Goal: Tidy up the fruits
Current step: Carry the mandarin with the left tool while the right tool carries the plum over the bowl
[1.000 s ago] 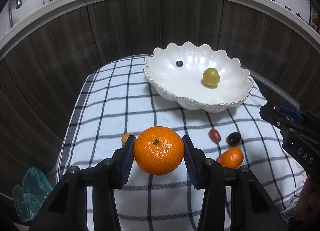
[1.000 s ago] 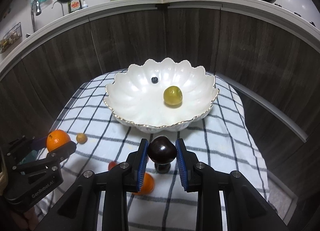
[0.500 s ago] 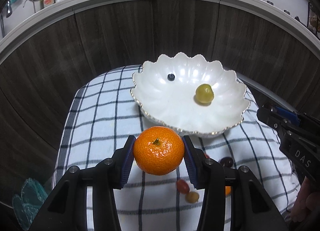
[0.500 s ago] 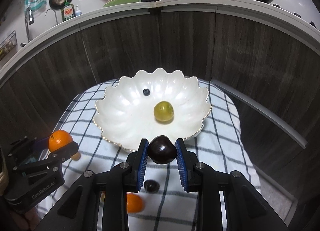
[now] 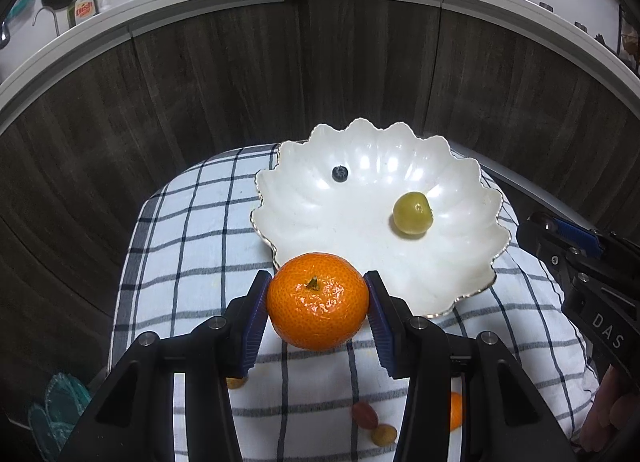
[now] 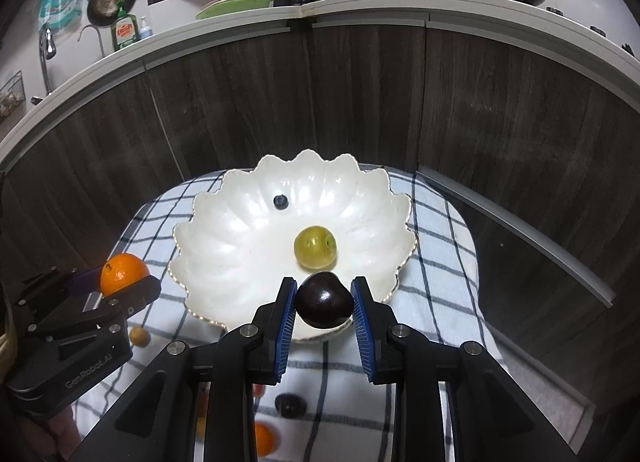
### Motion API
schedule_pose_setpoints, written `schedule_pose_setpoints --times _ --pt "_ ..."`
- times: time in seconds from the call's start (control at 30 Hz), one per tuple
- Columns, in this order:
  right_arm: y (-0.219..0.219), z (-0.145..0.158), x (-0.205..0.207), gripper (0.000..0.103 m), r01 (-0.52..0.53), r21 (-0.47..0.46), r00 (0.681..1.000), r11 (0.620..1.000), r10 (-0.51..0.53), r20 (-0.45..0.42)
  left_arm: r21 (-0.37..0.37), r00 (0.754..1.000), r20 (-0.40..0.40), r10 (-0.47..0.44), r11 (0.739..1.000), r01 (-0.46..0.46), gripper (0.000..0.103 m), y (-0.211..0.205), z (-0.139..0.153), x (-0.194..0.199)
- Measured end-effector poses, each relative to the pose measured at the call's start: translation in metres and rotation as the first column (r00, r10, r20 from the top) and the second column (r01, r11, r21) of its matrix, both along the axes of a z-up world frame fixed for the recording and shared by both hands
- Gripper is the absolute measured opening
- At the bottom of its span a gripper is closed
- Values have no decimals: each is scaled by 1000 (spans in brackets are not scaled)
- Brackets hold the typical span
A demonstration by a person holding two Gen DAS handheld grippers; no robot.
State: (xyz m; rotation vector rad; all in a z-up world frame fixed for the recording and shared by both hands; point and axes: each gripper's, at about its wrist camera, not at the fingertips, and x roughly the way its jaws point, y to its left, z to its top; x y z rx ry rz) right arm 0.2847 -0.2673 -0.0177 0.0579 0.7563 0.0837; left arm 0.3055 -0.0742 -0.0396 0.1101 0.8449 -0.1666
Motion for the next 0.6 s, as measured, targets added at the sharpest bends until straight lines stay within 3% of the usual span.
schedule_pose_setpoints --times 0.6 --pt "3 -9 28 29 -5 14 999 1000 6 -33 14 1000 -26 -6 1000 7 46 -8 -16 31"
